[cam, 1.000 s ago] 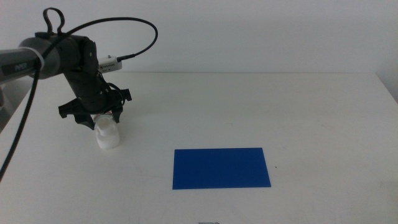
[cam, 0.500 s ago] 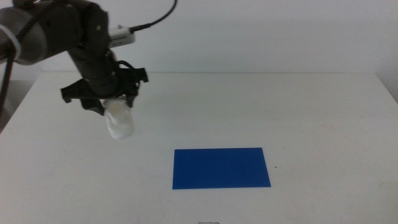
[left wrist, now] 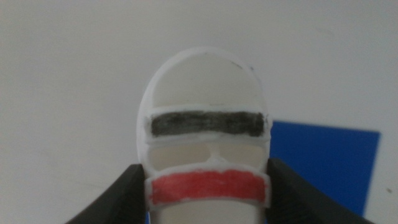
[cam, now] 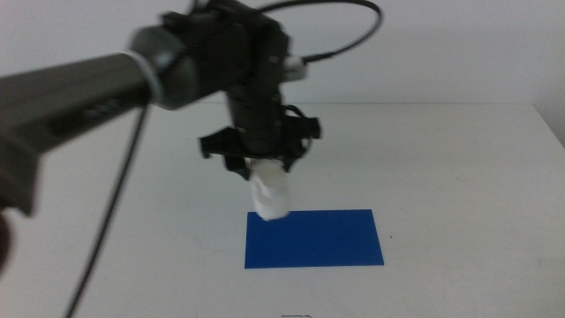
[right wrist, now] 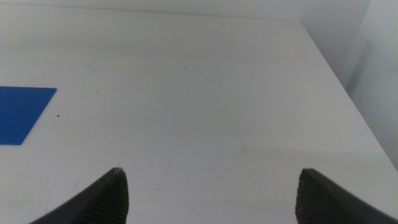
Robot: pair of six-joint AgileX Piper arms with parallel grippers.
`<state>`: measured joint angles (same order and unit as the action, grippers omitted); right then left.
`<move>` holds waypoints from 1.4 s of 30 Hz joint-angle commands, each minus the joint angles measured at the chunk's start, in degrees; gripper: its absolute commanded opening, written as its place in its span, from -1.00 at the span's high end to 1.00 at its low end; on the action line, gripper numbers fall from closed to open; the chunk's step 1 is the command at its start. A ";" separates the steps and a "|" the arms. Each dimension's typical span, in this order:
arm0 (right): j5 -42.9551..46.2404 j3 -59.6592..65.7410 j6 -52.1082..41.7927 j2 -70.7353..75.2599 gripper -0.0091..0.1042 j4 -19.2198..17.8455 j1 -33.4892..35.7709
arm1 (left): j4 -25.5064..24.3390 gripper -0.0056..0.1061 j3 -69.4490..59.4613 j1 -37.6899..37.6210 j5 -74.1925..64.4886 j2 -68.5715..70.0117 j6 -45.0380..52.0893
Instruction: Use one arm to grab the shoe from the table and place it on the mat.
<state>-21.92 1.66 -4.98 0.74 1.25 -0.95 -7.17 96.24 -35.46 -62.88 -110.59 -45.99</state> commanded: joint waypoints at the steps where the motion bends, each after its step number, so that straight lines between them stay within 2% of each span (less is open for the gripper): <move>1: 3.20 -1.06 -0.70 1.11 -0.82 -0.48 -0.24 | -0.62 0.93 5.17 -2.55 -1.52 0.52 -2.19; 8: 3.20 -1.06 -0.70 1.11 -0.82 -0.48 -0.24 | -0.78 0.93 12.52 -6.18 -4.08 -4.89 -3.95; 29: 3.20 -1.06 -0.70 1.11 -0.82 -0.48 -0.24 | -1.64 0.93 12.76 -6.41 -2.52 -5.24 -6.33; 33: 3.20 -1.06 -0.70 1.11 -0.82 -0.48 -0.24 | 1.22 0.93 12.75 -6.51 -1.72 -5.56 -6.53; 42: 3.20 -1.06 -0.70 1.11 -0.82 -0.48 -0.24 | 0.39 0.93 12.75 -7.72 -2.47 -8.32 -6.49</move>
<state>-21.92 1.66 -4.98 0.74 1.25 -0.95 -5.99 106.99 -42.79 -66.14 -122.56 -52.07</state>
